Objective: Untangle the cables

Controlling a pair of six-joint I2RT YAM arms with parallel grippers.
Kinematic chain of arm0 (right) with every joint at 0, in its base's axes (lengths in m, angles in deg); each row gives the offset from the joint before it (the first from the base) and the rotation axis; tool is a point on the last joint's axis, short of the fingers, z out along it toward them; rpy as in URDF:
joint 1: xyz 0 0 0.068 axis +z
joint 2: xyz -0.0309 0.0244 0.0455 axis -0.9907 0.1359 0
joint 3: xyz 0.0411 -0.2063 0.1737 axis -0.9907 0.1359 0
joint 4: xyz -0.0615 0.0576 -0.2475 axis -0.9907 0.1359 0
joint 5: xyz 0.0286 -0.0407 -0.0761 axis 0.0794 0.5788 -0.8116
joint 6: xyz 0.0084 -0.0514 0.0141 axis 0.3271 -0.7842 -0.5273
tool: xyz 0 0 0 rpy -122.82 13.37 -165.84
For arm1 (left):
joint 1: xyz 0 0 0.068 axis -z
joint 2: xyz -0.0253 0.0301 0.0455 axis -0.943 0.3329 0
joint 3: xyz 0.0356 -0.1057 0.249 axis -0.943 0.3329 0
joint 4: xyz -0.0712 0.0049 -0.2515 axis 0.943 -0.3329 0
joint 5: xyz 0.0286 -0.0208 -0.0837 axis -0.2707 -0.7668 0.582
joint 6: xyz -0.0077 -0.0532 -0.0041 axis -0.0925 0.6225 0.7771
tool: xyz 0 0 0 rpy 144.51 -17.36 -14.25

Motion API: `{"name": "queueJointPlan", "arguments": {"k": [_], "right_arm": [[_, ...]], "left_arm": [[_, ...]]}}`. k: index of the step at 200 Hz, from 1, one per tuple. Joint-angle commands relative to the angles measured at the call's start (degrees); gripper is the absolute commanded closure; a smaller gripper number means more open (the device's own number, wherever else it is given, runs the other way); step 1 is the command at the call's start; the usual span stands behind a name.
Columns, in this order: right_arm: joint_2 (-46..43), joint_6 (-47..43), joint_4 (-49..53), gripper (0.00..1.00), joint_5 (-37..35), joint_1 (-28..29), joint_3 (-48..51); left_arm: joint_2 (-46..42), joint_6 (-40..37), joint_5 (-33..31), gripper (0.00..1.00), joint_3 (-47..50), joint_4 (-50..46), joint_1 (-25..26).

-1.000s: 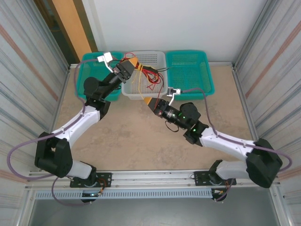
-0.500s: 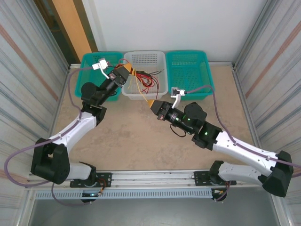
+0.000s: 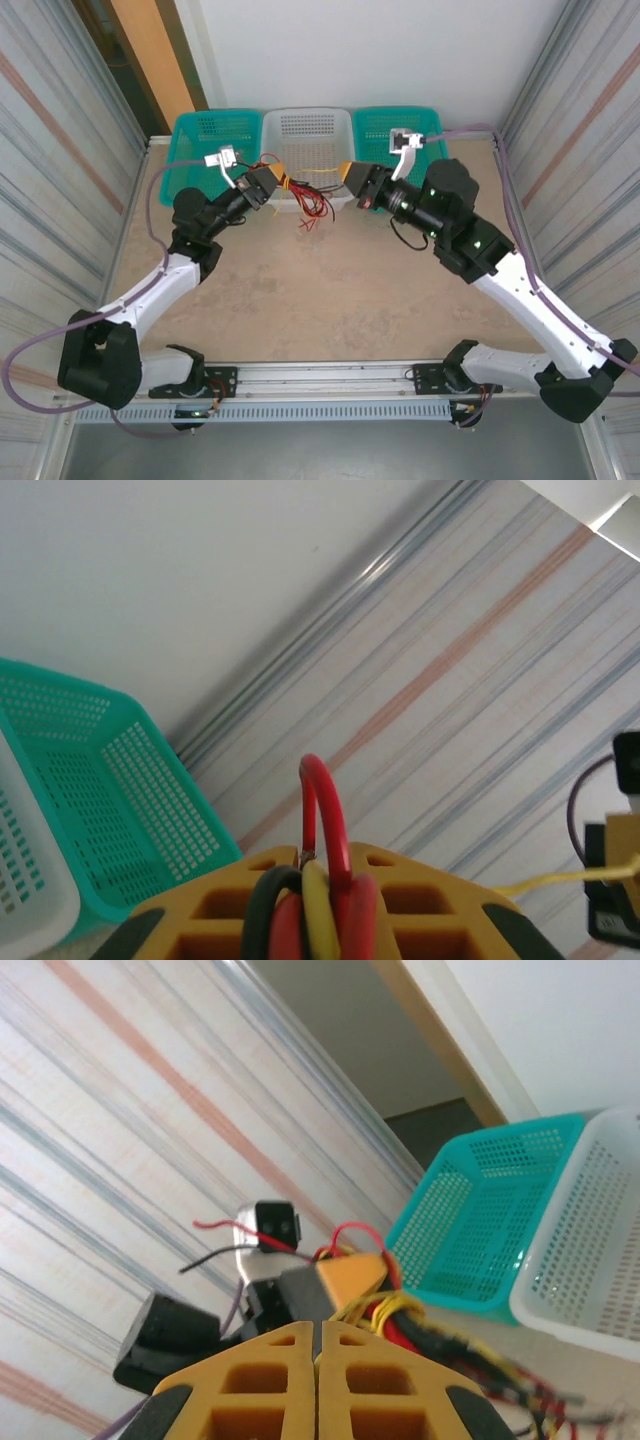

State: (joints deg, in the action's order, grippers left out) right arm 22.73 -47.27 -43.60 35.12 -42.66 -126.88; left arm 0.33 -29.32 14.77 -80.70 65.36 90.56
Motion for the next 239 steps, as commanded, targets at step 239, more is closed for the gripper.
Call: {"name": "queueJointPlan", "arguments": {"k": [239], "right_arm": [[11.7, 20.7, -32.2, 1.00, 19.6, -16.9, 25.3]], "left_arm": [[6.4, 19.9, 2.7, 1.00, -15.9, 23.6, 6.4]]}}
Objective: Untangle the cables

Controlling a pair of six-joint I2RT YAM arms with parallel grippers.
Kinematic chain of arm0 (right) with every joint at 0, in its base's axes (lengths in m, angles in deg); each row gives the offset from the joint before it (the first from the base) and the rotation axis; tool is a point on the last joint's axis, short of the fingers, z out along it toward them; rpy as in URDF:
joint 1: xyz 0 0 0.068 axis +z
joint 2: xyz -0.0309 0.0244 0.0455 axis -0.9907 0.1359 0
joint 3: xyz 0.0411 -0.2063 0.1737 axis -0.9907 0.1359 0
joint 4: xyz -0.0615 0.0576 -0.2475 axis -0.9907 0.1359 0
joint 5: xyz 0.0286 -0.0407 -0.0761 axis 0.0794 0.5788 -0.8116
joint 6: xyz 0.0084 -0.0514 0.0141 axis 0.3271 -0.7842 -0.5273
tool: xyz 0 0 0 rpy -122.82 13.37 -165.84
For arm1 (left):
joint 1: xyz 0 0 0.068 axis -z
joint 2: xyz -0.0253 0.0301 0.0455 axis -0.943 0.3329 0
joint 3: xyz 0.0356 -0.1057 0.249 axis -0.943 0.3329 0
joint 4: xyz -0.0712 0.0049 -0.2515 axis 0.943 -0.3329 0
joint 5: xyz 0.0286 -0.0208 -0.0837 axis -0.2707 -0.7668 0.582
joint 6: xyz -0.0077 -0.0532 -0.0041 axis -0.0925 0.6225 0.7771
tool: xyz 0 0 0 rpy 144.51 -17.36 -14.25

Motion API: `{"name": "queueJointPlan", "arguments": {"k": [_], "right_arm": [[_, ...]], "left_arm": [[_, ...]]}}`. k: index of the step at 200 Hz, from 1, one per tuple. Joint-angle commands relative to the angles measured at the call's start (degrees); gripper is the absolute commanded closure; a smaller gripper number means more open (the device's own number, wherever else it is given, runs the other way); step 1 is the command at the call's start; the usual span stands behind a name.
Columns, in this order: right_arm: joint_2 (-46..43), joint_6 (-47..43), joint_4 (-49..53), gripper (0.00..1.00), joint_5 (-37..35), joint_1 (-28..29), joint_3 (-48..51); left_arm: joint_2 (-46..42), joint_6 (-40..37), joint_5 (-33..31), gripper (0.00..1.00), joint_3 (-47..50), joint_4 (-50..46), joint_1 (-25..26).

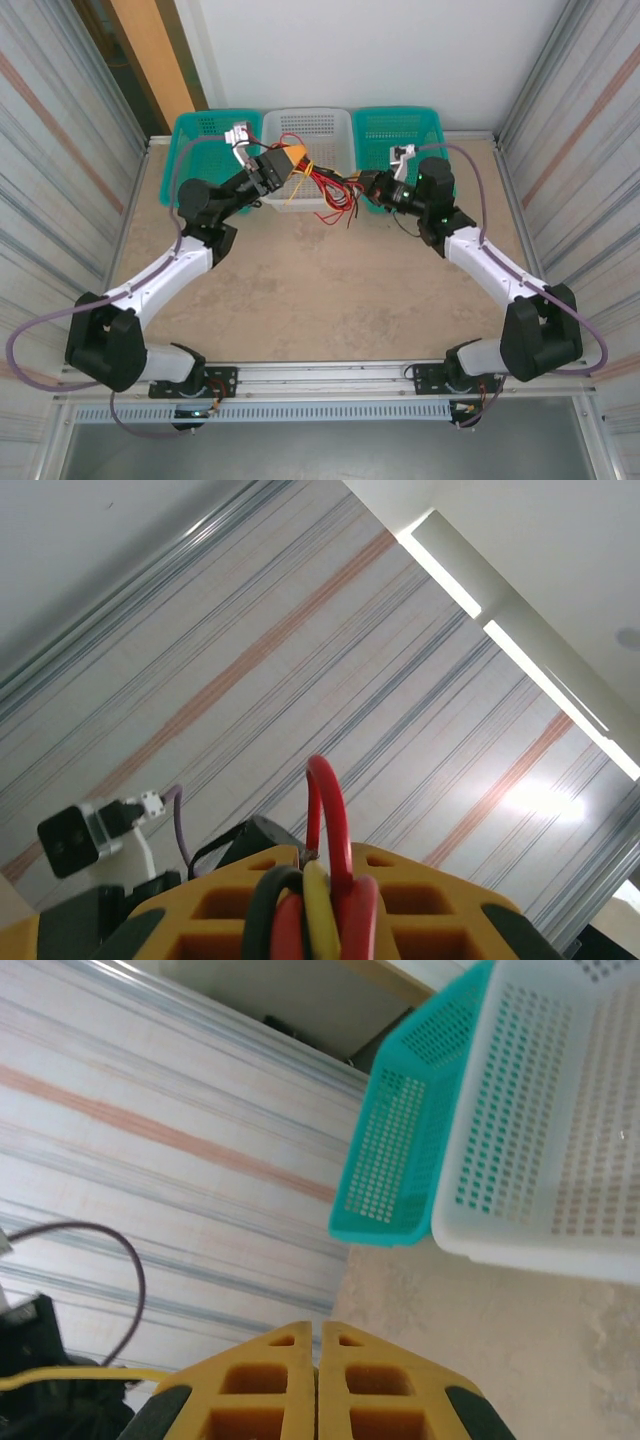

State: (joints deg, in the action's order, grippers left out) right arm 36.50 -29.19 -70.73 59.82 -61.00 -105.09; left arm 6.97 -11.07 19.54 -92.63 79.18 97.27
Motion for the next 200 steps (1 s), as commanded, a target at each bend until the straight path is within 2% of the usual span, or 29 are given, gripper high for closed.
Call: {"name": "queueJointPlan", "arguments": {"k": [1, 65, 114, 158, 200], "right_arm": [[-2.2, 2.7, -5.2, 1.00, -5.3, 1.6, 3.6], [-2.5, 4.4, -8.3, 1.00, -11.4, 12.5, 8.9], [-6.7, 4.5, -8.3, 1.00, -17.1, 20.5, 11.7], [-14.1, -1.6, 0.9, 1.00, -26.4, 28.8, 9.2], [-19.0, -8.1, 10.7, 1.00, -33.5, 33.1, 4.0]], "left_arm": [[-0.2, 1.6, -2.1, 1.00, -4.1, 9.8, -0.4], [1.6, -4.8, -9.3, 1.00, -4.2, 7.8, -3.2], [3.5, -5.3, -12.9, 1.00, -3.8, 8.9, -7.6], [4.8, -7.7, -14.6, 1.00, -1.9, 8.0, -9.7], [6.4, -9.2, -13.3, 1.00, 1.3, 6.1, -10.4]]}}
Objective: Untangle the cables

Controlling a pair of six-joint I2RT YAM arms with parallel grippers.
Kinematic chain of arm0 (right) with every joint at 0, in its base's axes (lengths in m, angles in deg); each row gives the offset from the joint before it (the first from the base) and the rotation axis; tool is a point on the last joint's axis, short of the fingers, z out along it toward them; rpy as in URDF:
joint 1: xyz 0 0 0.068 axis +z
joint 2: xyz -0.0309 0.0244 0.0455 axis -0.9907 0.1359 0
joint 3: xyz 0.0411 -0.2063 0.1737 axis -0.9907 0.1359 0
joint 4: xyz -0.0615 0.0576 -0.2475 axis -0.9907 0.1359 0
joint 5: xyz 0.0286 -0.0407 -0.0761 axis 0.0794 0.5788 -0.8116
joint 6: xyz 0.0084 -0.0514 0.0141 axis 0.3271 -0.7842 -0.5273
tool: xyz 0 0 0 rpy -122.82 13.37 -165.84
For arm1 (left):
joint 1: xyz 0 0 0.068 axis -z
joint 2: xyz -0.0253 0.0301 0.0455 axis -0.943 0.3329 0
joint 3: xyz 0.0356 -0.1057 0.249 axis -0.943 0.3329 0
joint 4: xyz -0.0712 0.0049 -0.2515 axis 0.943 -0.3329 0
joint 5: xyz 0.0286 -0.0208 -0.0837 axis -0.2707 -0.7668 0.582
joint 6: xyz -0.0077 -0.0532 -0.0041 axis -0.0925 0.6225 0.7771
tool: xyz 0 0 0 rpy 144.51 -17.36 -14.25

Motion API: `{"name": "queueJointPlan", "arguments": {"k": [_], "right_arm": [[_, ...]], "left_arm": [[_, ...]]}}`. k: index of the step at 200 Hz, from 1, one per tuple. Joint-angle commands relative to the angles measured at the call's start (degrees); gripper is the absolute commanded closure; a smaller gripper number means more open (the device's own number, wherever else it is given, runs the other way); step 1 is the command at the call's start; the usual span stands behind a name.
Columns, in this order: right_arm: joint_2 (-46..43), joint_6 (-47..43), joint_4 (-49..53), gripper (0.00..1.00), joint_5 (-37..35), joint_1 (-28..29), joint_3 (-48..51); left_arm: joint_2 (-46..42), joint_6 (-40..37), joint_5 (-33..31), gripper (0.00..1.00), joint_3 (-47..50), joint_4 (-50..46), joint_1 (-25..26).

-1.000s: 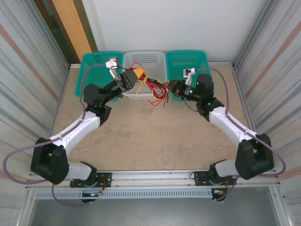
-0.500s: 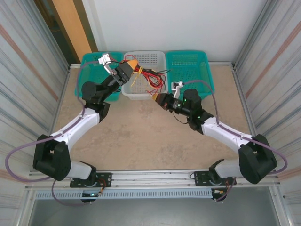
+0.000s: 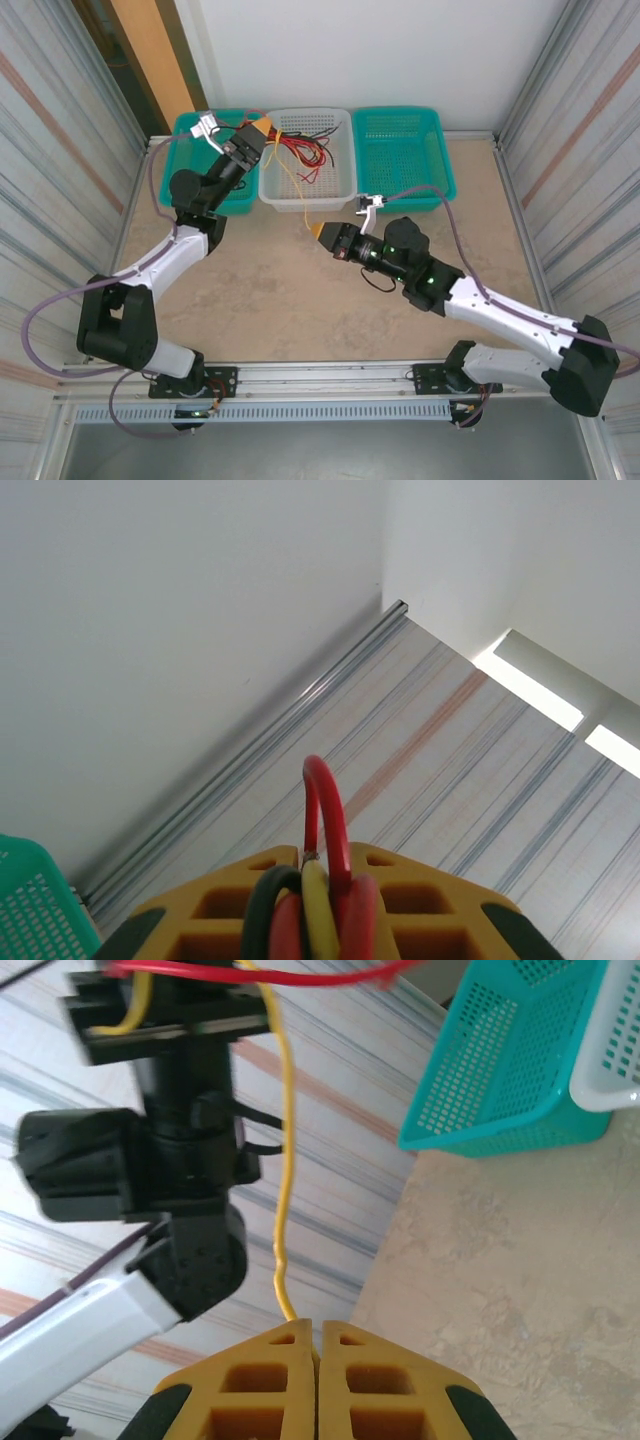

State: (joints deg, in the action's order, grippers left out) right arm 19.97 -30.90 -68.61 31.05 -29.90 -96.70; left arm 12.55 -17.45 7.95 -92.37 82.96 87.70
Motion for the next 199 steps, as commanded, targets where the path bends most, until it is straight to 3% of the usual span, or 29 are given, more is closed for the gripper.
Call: {"name": "queueJointPlan", "arguments": {"k": [1, 41, 69, 142, 199], "right_arm": [[-2.5, -6.5, 8.9, 1.00, -4.8, 2.1, -4.6], [-3.7, -15.3, 21.6, 1.00, -5.5, 2.1, -16.2], [-2.0, -19.6, 29.8, 1.00, -2.6, -2.0, -26.0], [6.1, -22.1, 35.1, 1.00, 9.2, -19.2, -43.1], [14.8, -16.5, 30.6, 1.00, 19.8, -34.1, -45.5]], "left_arm": [[0.8, -2.9, -1.5, 1.00, 1.1, 2.2, -0.8], [-2.2, -8.9, 2.4, 1.00, 4.4, -6.4, 0.7], [-6.5, -13.5, 3.5, 1.00, 7.1, -14.4, 1.9], [-11.1, -13.5, 10.5, 1.00, 13.9, -19.3, 3.4], [-13.4, -4.2, 15.7, 1.00, 16.0, -9.3, 4.7]]}}
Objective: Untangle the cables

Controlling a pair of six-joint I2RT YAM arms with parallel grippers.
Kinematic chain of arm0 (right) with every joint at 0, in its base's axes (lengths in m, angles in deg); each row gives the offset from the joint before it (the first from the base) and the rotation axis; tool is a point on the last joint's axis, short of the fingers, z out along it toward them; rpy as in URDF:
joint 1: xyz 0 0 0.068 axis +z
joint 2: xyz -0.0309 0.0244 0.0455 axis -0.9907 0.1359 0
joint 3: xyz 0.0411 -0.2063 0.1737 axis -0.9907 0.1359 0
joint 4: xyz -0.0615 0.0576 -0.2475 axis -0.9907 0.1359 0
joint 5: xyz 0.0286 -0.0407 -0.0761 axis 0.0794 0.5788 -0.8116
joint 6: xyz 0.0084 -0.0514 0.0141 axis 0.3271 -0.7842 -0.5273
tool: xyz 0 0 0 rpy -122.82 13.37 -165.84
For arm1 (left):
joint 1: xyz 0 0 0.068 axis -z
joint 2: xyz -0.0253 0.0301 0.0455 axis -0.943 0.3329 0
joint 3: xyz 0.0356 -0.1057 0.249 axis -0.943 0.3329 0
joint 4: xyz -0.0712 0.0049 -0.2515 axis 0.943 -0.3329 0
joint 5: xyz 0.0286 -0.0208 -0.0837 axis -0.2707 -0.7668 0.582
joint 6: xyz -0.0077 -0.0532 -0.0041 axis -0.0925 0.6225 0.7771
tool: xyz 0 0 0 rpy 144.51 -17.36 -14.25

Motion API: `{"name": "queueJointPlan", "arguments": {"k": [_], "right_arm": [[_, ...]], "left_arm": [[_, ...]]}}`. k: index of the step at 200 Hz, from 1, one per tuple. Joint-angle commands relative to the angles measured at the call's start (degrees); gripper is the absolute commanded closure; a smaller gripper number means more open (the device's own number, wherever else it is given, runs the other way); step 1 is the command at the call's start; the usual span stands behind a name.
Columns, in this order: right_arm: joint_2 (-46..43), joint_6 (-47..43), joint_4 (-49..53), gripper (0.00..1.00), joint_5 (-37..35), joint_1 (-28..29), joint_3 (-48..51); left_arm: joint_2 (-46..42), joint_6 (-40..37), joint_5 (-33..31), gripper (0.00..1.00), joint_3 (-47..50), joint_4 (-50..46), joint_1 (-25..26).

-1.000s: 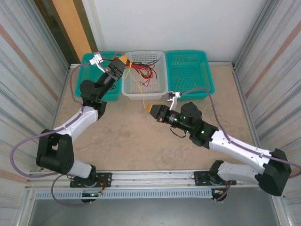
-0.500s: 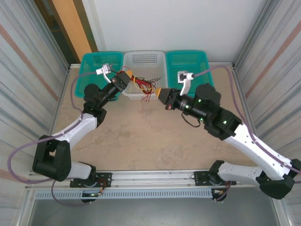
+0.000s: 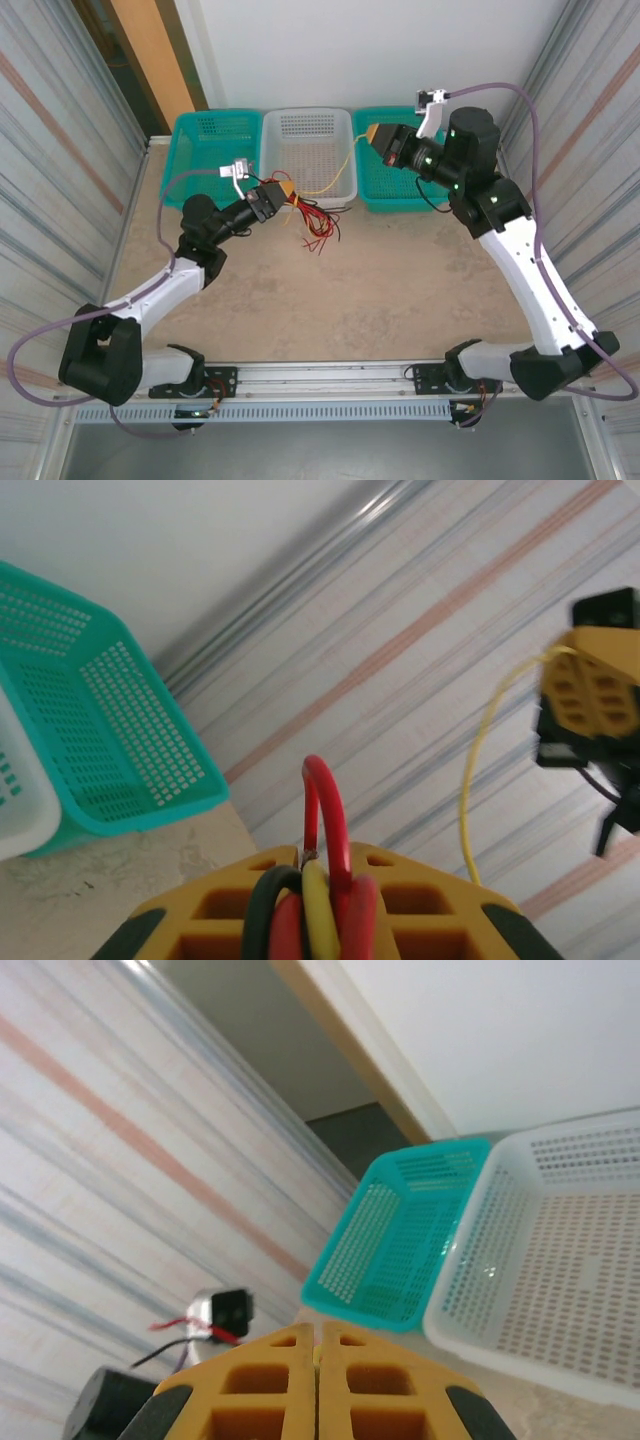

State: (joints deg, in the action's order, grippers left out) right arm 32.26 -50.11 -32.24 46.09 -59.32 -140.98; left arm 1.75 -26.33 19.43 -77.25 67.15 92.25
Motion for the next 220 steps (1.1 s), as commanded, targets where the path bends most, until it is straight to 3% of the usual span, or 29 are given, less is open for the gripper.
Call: {"name": "queueJointPlan", "arguments": {"k": [1, 36, 68, 97, 178, 220], "right_arm": [[2.6, 2.8, -5.9, 1.00, 4.9, -4.8, -1.2], [8.0, 7.2, -11.5, 1.00, 9.6, -9.4, 2.1], [13.9, 11.0, -17.2, 1.00, 11.1, -10.2, 3.7], [17.1, 19.5, -30.1, 1.00, 13.0, -9.5, 10.4], [15.8, 25.2, -45.4, 1.00, 4.7, 5.0, 32.1], [15.2, 28.1, -51.7, 1.00, -0.6, 15.1, 41.2]], "left_arm": [[-2.7, 4.9, 4.3, 1.00, 0.8, 6.7, 0.1], [-4.6, 10.7, 5.2, 1.00, -2.1, 11.5, 0.1], [-3.8, 16.6, 4.8, 1.00, -6.8, 17.4, 0.1], [-0.9, 21.1, 1.4, 1.00, -10.9, 24.9, 0.1], [9.4, 19.5, -9.8, 1.00, -24.1, 31.1, -1.7], [8.8, 8.4, -16.7, 1.00, -21.6, 22.9, -3.2]]}}
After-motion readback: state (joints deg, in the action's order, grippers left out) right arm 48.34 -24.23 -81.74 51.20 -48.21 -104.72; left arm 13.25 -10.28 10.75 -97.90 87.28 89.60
